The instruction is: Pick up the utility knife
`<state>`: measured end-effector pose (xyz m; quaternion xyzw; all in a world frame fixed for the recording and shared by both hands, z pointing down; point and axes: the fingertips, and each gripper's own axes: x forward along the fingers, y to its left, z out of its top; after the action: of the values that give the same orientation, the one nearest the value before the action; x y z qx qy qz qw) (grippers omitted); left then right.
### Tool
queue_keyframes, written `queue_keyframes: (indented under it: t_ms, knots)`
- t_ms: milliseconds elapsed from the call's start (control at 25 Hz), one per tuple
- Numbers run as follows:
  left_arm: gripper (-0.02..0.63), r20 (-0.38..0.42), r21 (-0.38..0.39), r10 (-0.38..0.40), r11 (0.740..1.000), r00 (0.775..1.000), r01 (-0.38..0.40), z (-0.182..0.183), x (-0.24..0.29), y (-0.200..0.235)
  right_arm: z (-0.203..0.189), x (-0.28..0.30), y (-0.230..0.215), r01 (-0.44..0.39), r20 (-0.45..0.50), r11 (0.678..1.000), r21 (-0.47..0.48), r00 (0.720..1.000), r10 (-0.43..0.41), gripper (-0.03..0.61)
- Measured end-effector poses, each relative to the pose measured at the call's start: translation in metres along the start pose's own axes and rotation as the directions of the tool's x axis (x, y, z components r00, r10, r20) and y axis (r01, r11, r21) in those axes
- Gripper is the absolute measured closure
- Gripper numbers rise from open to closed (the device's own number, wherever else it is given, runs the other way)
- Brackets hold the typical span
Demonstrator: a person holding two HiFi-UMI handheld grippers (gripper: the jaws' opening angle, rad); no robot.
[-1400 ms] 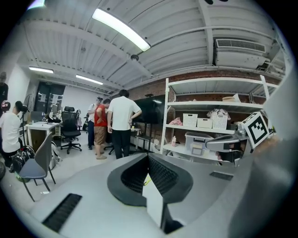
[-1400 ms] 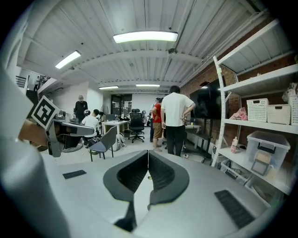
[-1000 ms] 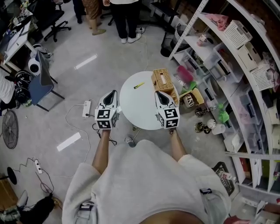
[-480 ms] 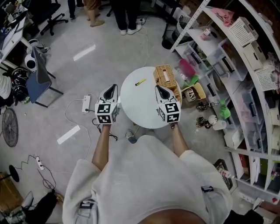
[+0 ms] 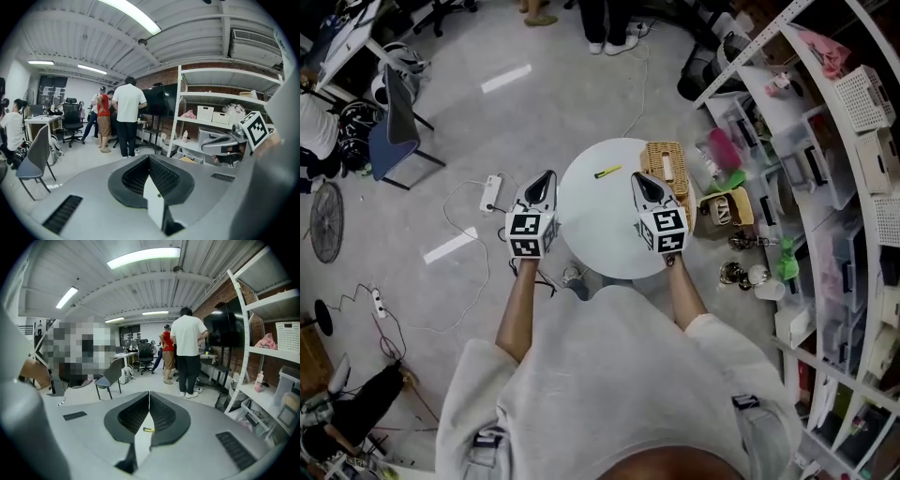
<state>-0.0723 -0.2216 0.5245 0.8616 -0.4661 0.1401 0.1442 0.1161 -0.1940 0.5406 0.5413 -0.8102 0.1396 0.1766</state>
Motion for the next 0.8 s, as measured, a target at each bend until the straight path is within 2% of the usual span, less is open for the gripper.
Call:
queue_keyframes:
  t_ms: [160, 360, 800]
  knots:
    - [0.594, -0.017, -0.026, 0.047, 0.999, 0.999, -0.048, -0.003, 0.006, 0.0, -0.007, 0.019, -0.004, -0.067, -0.034, 0.998, -0.015, 0.997, 0.066, 0.546]
    - [0.594, -0.051, -0.051, 0.072, 0.996, 0.996, -0.075, -0.022, 0.011, 0.0, -0.024, 0.033, -0.004, -0.112, -0.077, 0.994, -0.013, 0.991, 0.111, 0.546]
    - [0.594, -0.114, -0.095, 0.059, 0.993, 0.992, -0.07, -0.058, 0.027, -0.004, -0.077, 0.048, 0.001, -0.156, -0.207, 0.988, 0.013, 0.966, 0.155, 0.546]
